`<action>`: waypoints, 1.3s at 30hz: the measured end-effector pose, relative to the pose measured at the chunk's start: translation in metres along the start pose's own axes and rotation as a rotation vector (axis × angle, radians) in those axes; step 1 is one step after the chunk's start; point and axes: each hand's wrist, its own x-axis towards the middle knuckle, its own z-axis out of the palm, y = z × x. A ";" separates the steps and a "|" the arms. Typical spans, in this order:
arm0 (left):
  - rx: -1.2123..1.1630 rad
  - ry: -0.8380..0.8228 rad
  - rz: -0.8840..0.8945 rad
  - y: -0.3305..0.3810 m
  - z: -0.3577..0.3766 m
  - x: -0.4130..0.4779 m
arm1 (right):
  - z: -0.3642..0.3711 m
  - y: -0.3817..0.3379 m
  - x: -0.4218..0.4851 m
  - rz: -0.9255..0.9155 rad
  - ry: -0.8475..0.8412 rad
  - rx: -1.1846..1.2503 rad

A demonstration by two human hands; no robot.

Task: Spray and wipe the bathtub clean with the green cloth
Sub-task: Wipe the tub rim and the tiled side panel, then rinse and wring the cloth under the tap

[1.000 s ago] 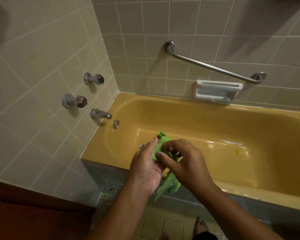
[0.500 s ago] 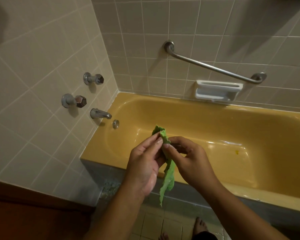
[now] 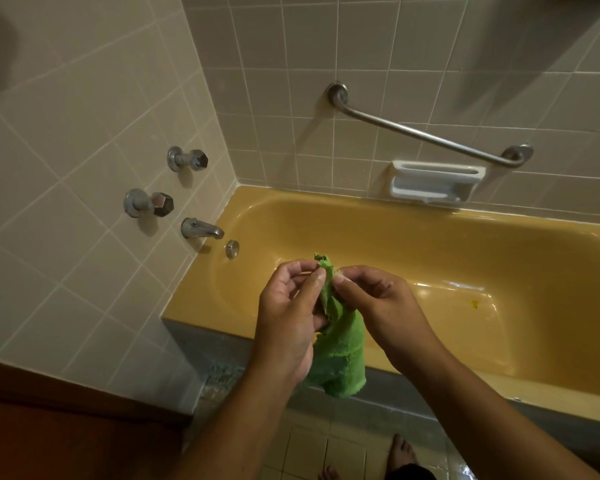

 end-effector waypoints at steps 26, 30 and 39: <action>1.117 -0.396 0.327 0.023 -0.034 0.072 | -0.050 0.016 0.025 0.068 -0.228 -0.595; 1.877 -0.715 0.368 0.032 -0.066 0.083 | -0.082 0.028 0.035 -0.019 -0.497 -1.078; 1.526 -0.415 0.121 0.043 -0.112 0.097 | -0.078 0.057 0.049 0.046 -0.512 -1.198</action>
